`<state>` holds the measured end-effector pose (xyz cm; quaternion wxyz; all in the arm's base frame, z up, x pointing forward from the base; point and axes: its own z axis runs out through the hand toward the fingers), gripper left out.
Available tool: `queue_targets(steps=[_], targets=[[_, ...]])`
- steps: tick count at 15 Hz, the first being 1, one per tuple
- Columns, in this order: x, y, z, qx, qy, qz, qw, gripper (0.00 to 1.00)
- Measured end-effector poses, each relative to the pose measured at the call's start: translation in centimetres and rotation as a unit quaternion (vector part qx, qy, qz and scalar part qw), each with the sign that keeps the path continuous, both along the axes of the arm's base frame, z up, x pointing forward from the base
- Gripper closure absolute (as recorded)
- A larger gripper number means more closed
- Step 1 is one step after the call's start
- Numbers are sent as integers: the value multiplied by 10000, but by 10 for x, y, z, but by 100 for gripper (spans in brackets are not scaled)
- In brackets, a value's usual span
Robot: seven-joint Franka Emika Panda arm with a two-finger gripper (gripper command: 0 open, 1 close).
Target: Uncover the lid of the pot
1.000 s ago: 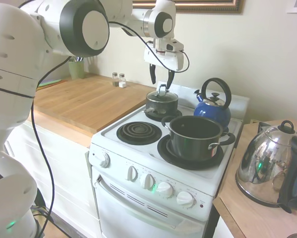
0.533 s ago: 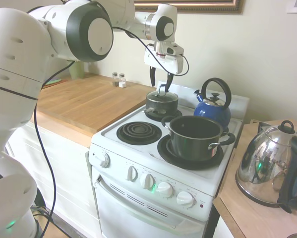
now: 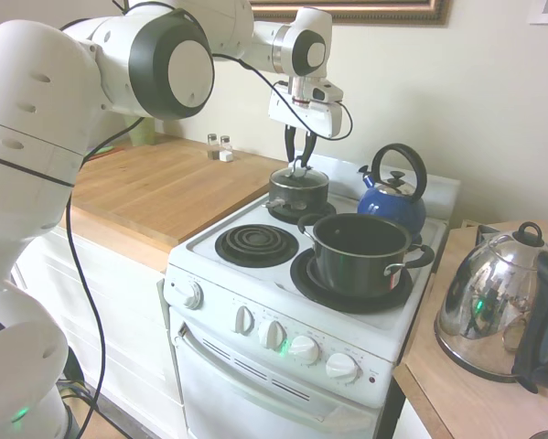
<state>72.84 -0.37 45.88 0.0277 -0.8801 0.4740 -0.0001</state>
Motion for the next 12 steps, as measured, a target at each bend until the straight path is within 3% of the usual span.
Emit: queue_targets(steps=[8, 12], targets=[[5, -5, -7, 156, 231, 168, 9995, 100], [7, -3, -4, 107, 147, 191, 9997, 100]])
